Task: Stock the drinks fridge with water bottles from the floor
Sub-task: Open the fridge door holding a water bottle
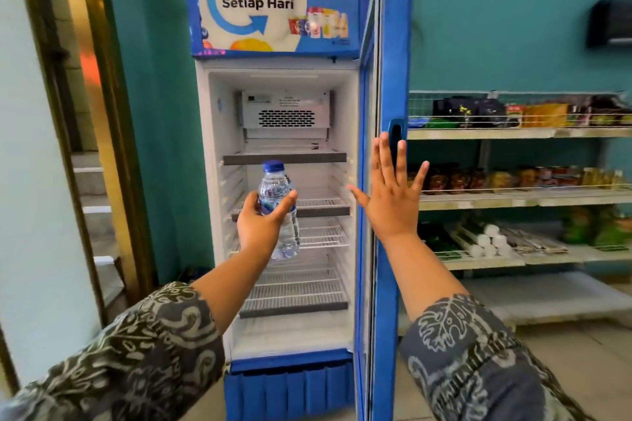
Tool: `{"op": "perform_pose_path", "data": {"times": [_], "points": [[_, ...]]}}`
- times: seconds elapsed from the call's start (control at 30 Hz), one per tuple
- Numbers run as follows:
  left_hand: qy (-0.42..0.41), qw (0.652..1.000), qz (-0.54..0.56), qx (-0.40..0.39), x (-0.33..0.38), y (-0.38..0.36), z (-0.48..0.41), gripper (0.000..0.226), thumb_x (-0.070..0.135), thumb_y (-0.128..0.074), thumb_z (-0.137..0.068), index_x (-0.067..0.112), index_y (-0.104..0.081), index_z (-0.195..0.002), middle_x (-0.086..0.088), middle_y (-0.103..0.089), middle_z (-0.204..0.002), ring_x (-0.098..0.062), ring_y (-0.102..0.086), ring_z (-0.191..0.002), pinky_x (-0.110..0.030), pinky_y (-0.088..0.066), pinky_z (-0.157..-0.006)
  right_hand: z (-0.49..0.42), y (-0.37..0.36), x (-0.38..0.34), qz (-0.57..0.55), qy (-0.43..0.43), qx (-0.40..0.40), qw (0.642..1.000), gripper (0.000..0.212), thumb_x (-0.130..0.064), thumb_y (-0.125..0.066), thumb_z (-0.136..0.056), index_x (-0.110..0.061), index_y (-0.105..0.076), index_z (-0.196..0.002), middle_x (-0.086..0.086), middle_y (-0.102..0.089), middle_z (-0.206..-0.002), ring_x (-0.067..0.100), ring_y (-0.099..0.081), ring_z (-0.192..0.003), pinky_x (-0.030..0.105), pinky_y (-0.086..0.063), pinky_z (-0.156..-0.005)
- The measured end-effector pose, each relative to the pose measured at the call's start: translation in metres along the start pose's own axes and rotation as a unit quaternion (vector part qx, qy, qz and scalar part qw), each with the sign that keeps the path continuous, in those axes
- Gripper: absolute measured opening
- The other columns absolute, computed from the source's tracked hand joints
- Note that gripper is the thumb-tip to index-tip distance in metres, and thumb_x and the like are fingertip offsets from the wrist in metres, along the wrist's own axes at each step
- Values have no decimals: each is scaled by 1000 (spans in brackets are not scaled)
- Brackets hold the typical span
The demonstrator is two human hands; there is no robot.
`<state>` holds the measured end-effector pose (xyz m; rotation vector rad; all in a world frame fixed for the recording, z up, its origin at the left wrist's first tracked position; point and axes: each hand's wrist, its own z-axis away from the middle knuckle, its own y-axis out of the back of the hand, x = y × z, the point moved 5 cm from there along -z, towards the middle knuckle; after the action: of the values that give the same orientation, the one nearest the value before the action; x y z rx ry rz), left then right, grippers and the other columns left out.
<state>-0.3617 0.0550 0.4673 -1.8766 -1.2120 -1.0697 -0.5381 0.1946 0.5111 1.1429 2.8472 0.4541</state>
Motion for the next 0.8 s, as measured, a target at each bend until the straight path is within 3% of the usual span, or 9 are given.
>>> {"op": "perform_pose_path", "data": {"times": [0.1,0.17,0.3,0.4,0.5,0.6,0.8], "points": [[9,1000,5,-1,3,-30,16,53,57,-78,-59,27,-60,-99,0,-71,-99,-23,-70,-88,-45,-55,-88,11,0,48,-33,-46,-34,998,94,-63,-37,-84,-18,15,-148,-1,27,-155,21,26,-142,58,-8,-112],[20,1000,6,0,2,-50,28,52,55,-79,-59,27,-60,-99,-1,-71,-98,-23,-71,-87,-46,-55,-87,26,-4,77,-50,-60,-56,995,95,-63,-37,-83,-17,16,-148,4,25,-155,25,21,-143,56,-15,-112],[38,999,14,-2,-3,-93,54,64,58,-79,-57,21,-61,-106,0,-71,-99,-22,-71,-87,-45,-55,-87,73,-20,135,-47,-65,-96,992,103,-62,-53,-80,-10,3,-150,21,4,-156,42,-8,-143,52,-28,-111],[42,999,12,-4,-10,-119,68,64,61,-79,-52,25,-62,-102,2,-71,-98,-22,-71,-87,-45,-56,-86,91,-31,170,-61,-97,-136,984,105,-63,-55,-78,-8,0,-149,27,-4,-154,49,-18,-139,54,-33,-107],[34,999,2,-4,-11,-138,78,46,46,-80,-64,24,-61,-100,4,-70,-96,-20,-71,-88,-43,-56,-87,88,-35,195,-66,-126,-173,975,105,-66,-49,-79,-5,-1,-149,30,-5,-154,52,-20,-137,56,-34,-105],[29,1000,0,-2,-10,-152,83,44,39,-78,-70,20,-59,-104,5,-69,-96,-18,-69,-90,-41,-56,-88,87,-39,216,-75,-160,-194,965,106,-69,-45,-79,-2,-1,-149,30,-2,-154,51,-18,-138,57,-32,-107],[42,999,-12,6,-10,-166,81,65,55,-77,-58,22,-57,-111,-1,-69,-104,-22,-70,-92,-43,-56,-88,86,-54,252,-104,-193,-210,953,110,-70,-47,-77,-3,5,-148,26,2,-155,49,-12,-140,58,-31,-108]]}}
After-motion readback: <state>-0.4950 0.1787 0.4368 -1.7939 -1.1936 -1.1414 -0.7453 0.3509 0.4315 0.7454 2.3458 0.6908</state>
